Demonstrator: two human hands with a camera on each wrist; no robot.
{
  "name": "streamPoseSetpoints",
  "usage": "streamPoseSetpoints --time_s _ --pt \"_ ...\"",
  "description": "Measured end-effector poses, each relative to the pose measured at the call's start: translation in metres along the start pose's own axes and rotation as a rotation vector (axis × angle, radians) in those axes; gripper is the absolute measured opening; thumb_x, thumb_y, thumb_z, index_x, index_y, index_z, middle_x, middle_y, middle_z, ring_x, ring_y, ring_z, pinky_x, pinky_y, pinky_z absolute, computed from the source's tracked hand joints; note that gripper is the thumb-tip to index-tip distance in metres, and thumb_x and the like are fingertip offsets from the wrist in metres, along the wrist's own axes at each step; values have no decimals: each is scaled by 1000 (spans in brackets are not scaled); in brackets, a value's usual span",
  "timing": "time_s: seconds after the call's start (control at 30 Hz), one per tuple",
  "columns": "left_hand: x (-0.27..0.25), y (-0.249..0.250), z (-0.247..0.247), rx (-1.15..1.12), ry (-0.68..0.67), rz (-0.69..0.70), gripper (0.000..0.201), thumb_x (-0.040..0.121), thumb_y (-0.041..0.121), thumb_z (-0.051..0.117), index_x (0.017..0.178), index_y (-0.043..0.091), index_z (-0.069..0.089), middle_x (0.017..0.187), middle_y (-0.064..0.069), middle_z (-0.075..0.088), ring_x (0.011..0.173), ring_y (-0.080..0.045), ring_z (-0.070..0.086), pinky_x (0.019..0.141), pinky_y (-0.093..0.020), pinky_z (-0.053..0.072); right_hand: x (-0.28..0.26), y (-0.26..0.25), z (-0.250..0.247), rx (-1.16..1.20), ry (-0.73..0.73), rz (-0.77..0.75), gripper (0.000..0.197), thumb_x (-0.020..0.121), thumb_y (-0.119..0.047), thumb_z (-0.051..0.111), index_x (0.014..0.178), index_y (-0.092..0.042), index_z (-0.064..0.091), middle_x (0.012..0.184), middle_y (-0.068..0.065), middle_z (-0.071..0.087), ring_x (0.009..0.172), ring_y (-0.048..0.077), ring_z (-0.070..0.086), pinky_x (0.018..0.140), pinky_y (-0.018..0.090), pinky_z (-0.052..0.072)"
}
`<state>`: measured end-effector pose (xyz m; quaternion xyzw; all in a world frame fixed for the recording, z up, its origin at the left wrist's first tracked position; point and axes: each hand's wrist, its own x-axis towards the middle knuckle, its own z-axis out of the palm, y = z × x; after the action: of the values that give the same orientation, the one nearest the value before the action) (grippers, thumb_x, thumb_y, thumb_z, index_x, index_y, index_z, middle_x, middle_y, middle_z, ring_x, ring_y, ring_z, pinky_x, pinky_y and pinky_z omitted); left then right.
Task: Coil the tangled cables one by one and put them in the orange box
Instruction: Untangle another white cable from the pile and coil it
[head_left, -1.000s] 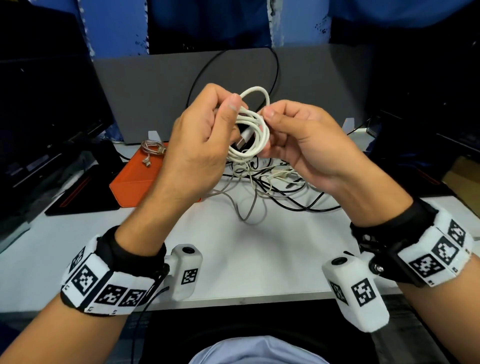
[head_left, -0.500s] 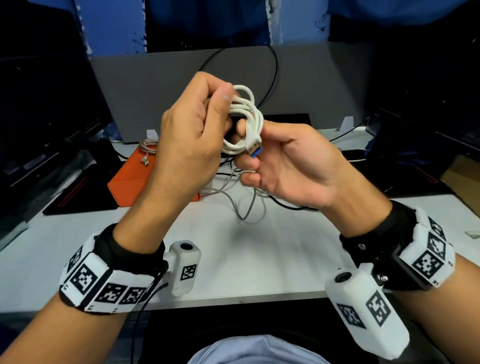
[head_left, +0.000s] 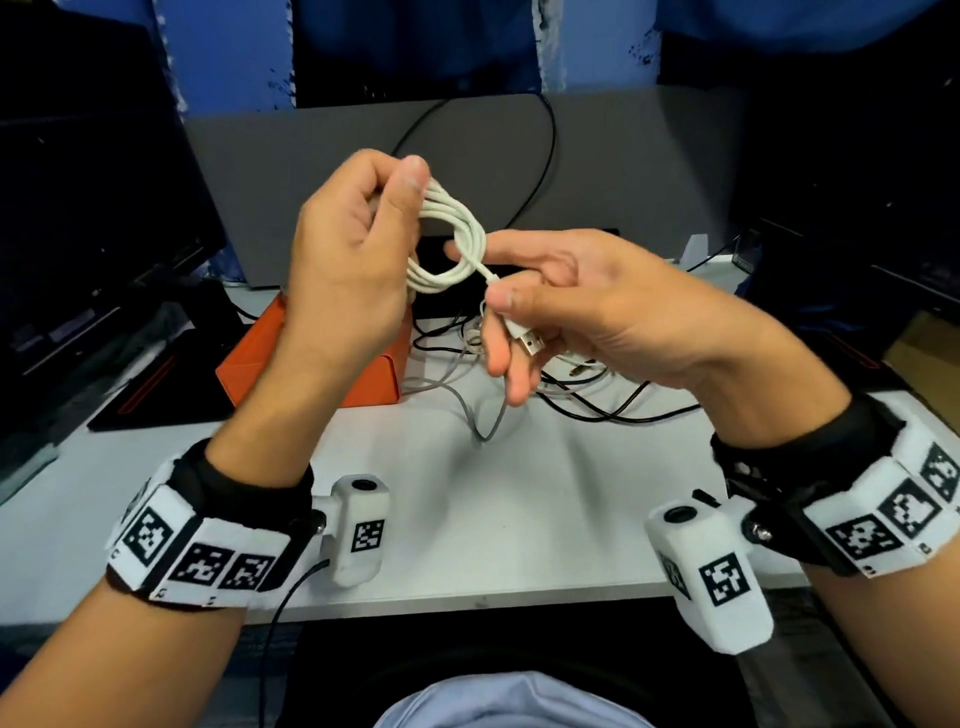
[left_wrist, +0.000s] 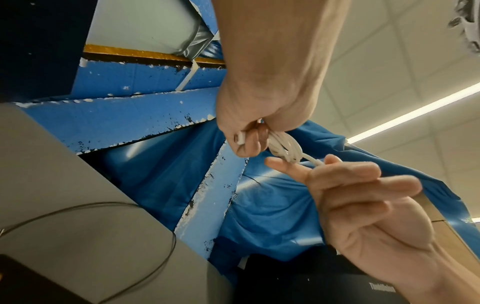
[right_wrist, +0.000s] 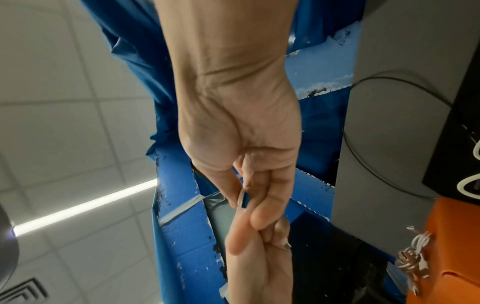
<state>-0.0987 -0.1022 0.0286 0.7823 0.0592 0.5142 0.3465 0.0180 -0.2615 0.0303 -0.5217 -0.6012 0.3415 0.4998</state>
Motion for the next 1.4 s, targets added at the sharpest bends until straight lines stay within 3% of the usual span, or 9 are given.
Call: streamPoseSetpoints --time_s 0.23,0.37,0.47,0.53,0.67,0.87,1.0,1.17,1.4 --pt "8 -5 -18 -266 -393 -278 25 105 36 54 107 12 60 72 -3 49 48 -13 31 48 -28 24 0 5 -16 -100 178 -12 25 107 -5 48 124 5 65 90 16 77 84 30 76 87 40 59" --pt "6 0 -31 -211 -622 -259 37 90 16 70 124 12 58 83 -5 50 61 -15 39 49 -25 32 2 7 -24 -128 245 11 24 107 -4 49 118 4 68 78 10 74 87 33 77 84 33 61" --pt "4 -2 -31 -141 -721 -222 58 89 -4 72 141 14 51 102 16 64 91 -1 62 77 -17 50 1 8 -31 -164 269 19 24 106 -4 50 117 3 70 72 7 69 80 31 77 79 29 59" --pt "3 -1 -30 -8 -741 -163 62 92 2 70 148 20 48 127 15 66 119 0 61 100 -18 47 0 9 -36 -186 275 25 24 106 -4 51 117 4 70 67 6 62 69 27 72 74 28 56" --pt "0 4 -24 429 -689 64 63 95 32 69 152 32 43 137 21 58 122 10 50 99 0 34 -1 11 -43 -192 266 35 24 106 -6 51 116 -1 72 63 2 53 60 21 62 66 26 53" --pt "-4 9 -21 530 -652 114 36 102 47 46 127 26 62 85 16 63 82 -2 56 73 -15 44 -6 5 -50 -177 273 16 24 107 -7 50 116 4 69 63 3 52 58 21 57 63 25 53" --pt "-7 6 -13 463 -552 132 34 105 45 46 118 20 65 85 1 68 81 -15 61 77 -39 48 -5 6 -48 -166 277 -3 23 109 -10 46 111 -4 68 64 1 50 58 20 55 64 26 51" --pt "-4 -6 -10 472 -416 94 42 100 48 53 72 20 64 58 7 59 56 -11 55 54 -21 40 -4 3 -44 -109 291 -176 19 108 -8 48 115 -7 65 69 2 48 64 16 46 63 27 46" --pt "-6 -6 -1 46 -438 -65 57 100 54 49 57 19 62 44 4 37 41 -6 32 44 -17 28 7 18 -35 -33 333 -89 14 109 -18 49 102 -12 60 102 6 73 86 20 72 77 32 57"
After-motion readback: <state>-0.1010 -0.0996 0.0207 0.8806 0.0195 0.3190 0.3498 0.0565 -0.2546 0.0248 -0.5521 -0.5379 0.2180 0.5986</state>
